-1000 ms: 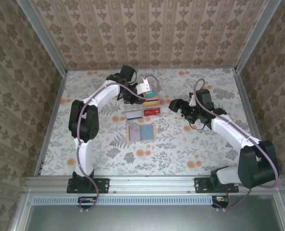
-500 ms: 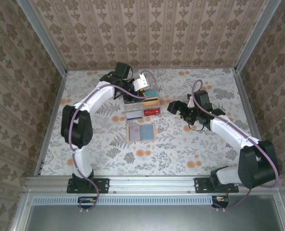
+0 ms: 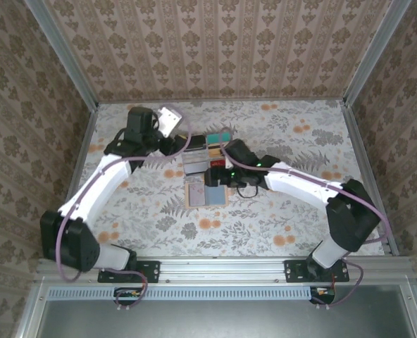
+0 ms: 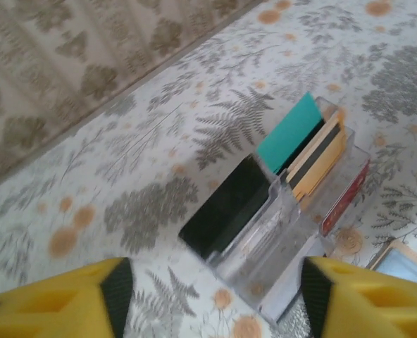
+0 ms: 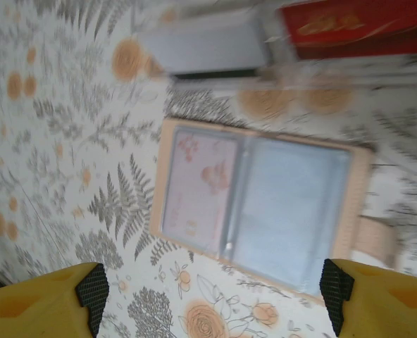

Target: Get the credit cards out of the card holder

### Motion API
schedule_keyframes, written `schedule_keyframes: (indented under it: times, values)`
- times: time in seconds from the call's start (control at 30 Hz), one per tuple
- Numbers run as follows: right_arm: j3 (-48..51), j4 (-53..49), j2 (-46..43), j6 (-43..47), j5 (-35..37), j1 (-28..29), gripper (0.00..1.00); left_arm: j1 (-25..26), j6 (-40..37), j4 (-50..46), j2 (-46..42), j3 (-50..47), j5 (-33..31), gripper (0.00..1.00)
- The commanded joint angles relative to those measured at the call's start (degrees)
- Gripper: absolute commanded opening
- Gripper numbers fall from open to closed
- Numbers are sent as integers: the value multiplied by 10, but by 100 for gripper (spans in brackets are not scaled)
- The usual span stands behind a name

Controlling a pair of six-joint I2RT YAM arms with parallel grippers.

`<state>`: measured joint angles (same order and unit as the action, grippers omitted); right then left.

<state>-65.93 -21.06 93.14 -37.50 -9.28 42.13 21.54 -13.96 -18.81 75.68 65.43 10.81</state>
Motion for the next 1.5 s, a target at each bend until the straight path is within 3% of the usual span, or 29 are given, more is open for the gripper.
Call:
schedule_keyframes:
  times: [0.0,0.17,0.47,0.6,0.93,1.17,1.47]
  values:
    - [-44,-46,40,7,49,36,80,-23,135,20,-80,-64,-115,81]
    - [-86,-73,106,5,77,66,80,-58,235,10,-172,-137,-228,93]
    - [-138,-128,191,5,122,71,68,-75,405,-124,-165,-135,-212,100]
    - [-147,-135,214,2,134,71,67,-75,430,-120,-155,-160,-186,100]
    - [-140,-143,242,4,148,72,65,-80,489,-51,-135,-220,-33,100]
    - [-119,-137,249,5,164,73,54,-75,523,-15,-92,-246,71,98]
    - [-92,-113,251,2,185,77,50,-48,540,17,-33,-254,146,93]
